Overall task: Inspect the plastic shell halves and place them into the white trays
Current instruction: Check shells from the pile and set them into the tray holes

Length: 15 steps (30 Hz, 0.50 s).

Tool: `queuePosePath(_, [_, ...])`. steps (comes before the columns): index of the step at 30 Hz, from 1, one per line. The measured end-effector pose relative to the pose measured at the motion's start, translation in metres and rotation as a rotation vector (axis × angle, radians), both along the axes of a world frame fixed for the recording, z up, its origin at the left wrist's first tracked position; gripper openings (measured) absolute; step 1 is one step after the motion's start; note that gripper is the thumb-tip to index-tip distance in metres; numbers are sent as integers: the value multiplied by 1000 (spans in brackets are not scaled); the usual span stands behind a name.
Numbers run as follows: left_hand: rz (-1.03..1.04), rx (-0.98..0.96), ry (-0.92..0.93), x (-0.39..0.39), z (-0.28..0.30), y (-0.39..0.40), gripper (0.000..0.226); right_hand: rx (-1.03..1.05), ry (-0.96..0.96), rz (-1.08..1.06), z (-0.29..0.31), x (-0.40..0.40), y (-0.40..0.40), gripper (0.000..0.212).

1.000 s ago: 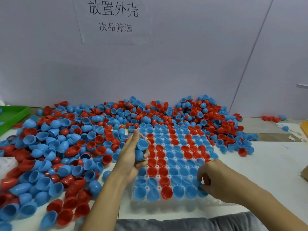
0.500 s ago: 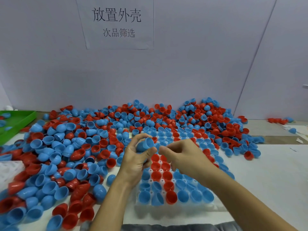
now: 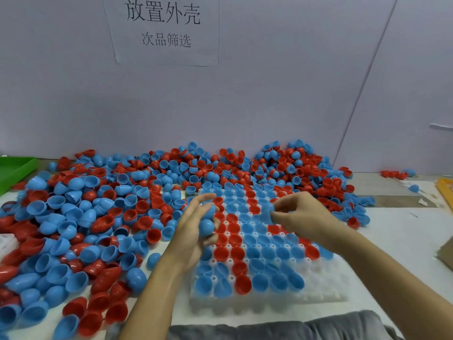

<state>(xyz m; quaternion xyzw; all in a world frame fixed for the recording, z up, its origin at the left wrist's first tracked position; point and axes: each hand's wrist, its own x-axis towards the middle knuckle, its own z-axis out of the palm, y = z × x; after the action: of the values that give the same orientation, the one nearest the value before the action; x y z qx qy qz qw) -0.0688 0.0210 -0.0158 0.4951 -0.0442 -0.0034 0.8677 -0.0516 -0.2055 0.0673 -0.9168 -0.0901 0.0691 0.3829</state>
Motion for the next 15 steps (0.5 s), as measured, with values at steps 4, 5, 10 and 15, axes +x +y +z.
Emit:
queuePosePath(4, [60,-103,71,2,-1,-1,28,-418,-59,133,3,-13,-56,18])
queuePosePath(5, [76,-115,72,2,-1,-1,29,-499,-42,158,1,-18,-64,16])
queuePosePath(10, [87,-157,101,5,-1,-1,29,-763,-74,208,-28,-35,-66,15])
queuePosePath(15, [64,-203,121,3,-1,-2,33,-846,-103,238,-42,-38,-55,23])
